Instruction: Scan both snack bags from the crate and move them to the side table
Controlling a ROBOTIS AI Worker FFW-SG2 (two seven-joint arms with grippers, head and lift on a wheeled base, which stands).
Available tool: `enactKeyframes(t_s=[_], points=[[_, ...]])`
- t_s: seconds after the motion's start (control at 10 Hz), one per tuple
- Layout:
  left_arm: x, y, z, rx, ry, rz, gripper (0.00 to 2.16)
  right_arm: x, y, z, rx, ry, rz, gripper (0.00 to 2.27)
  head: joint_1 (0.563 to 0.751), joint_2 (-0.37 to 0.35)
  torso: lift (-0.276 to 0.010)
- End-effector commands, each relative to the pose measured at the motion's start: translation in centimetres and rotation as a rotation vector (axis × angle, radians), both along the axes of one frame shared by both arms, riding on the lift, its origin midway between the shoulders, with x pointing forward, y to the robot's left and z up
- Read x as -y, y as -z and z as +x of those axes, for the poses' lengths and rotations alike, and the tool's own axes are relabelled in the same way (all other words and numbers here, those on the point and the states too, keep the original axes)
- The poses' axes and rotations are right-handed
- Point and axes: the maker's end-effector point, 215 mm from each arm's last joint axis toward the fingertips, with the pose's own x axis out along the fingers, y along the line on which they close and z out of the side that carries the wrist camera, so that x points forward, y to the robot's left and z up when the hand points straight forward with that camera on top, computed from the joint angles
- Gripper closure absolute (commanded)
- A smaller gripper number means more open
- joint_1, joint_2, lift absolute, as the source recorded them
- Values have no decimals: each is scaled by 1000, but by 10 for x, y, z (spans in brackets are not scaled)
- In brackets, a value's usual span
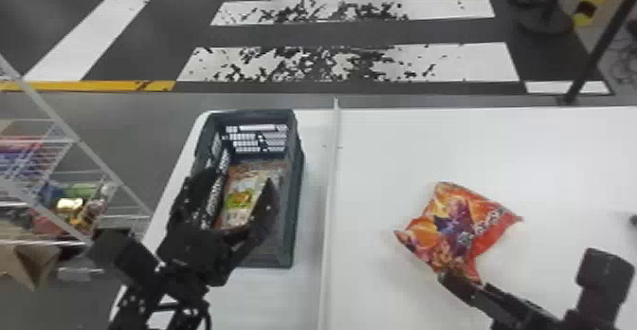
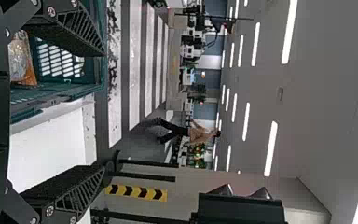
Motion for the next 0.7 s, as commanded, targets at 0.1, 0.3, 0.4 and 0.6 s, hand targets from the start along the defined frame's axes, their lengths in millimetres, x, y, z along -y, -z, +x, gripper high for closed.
enactKeyframes(t_s=[0.1, 0.3, 0.4, 0.6], points=[[0, 2, 0, -4, 4, 3, 147, 4, 13, 10, -17, 3, -10, 110, 695, 147, -75], [0, 3, 0, -5, 6, 3, 147, 6, 17, 17, -20, 3, -18, 238, 695, 142, -75], [-1, 4, 0, -7, 5, 3, 147, 7, 18, 22, -18, 6, -16, 464, 695, 139, -75], [-1, 7, 1, -11, 7, 2, 147, 16, 21, 28, -21, 22, -8, 1771, 695, 135, -75]])
